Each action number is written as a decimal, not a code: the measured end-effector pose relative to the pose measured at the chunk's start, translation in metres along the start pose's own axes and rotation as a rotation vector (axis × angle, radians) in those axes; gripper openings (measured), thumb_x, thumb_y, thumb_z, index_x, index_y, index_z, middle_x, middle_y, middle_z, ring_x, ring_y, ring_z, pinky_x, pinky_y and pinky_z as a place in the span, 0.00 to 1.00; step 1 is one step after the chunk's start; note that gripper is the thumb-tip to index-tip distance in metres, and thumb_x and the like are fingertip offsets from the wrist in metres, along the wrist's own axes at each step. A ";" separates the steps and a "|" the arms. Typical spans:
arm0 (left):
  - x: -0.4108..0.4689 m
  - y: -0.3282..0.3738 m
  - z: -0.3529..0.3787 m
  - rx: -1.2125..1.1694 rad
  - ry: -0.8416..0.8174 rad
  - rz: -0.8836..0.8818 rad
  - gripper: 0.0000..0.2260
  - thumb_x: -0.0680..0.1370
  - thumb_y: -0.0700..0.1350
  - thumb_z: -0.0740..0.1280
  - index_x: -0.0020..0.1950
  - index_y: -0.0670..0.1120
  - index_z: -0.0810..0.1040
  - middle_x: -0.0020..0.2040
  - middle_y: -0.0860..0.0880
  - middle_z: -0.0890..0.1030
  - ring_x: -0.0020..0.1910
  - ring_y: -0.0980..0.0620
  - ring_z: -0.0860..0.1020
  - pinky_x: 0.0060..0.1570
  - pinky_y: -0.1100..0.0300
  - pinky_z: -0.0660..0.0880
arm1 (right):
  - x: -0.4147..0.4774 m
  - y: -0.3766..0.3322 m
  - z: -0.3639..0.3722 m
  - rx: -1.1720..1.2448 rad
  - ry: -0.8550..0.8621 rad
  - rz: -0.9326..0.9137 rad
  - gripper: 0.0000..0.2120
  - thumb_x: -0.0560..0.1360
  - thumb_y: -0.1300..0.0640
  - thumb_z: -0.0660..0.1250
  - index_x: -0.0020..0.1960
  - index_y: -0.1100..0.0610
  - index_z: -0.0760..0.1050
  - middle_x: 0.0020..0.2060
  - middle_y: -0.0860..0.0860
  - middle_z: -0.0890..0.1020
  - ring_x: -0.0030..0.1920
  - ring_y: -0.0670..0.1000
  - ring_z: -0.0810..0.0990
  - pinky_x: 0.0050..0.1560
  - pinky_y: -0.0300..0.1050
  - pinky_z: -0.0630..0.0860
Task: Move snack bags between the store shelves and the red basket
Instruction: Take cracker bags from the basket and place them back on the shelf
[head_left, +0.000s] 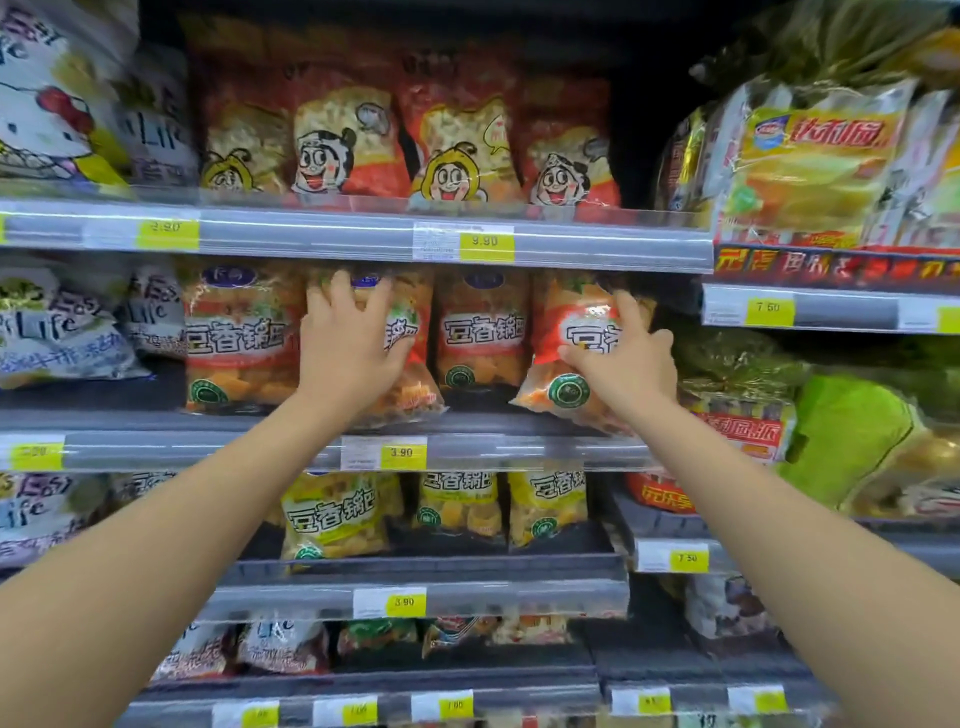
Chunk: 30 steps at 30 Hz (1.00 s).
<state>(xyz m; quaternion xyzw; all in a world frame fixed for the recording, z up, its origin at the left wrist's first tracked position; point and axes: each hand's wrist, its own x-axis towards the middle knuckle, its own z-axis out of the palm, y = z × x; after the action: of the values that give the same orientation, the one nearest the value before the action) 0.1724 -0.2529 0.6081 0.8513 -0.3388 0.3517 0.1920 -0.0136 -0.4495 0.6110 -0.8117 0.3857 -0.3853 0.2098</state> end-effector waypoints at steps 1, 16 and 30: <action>0.002 0.000 0.003 0.016 0.007 0.011 0.31 0.76 0.56 0.67 0.76 0.48 0.62 0.70 0.31 0.63 0.68 0.27 0.62 0.60 0.37 0.68 | 0.005 -0.001 0.001 -0.007 0.008 -0.008 0.41 0.71 0.37 0.69 0.76 0.41 0.51 0.67 0.61 0.63 0.59 0.65 0.74 0.50 0.48 0.70; 0.010 -0.013 0.054 0.016 0.120 -0.002 0.29 0.77 0.58 0.62 0.76 0.49 0.63 0.68 0.29 0.65 0.67 0.22 0.59 0.62 0.30 0.64 | 0.022 0.011 0.046 -0.256 0.173 -0.298 0.41 0.70 0.37 0.69 0.76 0.45 0.54 0.62 0.64 0.64 0.58 0.62 0.67 0.50 0.52 0.74; 0.004 -0.006 0.029 0.084 -0.061 -0.104 0.36 0.73 0.64 0.63 0.77 0.57 0.55 0.73 0.35 0.60 0.72 0.29 0.55 0.51 0.37 0.74 | -0.004 0.013 0.049 -0.263 0.087 -0.125 0.45 0.69 0.43 0.73 0.76 0.41 0.48 0.63 0.63 0.61 0.57 0.64 0.67 0.49 0.50 0.67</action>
<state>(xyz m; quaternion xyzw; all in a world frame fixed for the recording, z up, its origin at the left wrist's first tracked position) 0.1928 -0.2671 0.5905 0.8855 -0.2847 0.3290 0.1634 0.0173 -0.4523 0.5713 -0.8371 0.3904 -0.3785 0.0606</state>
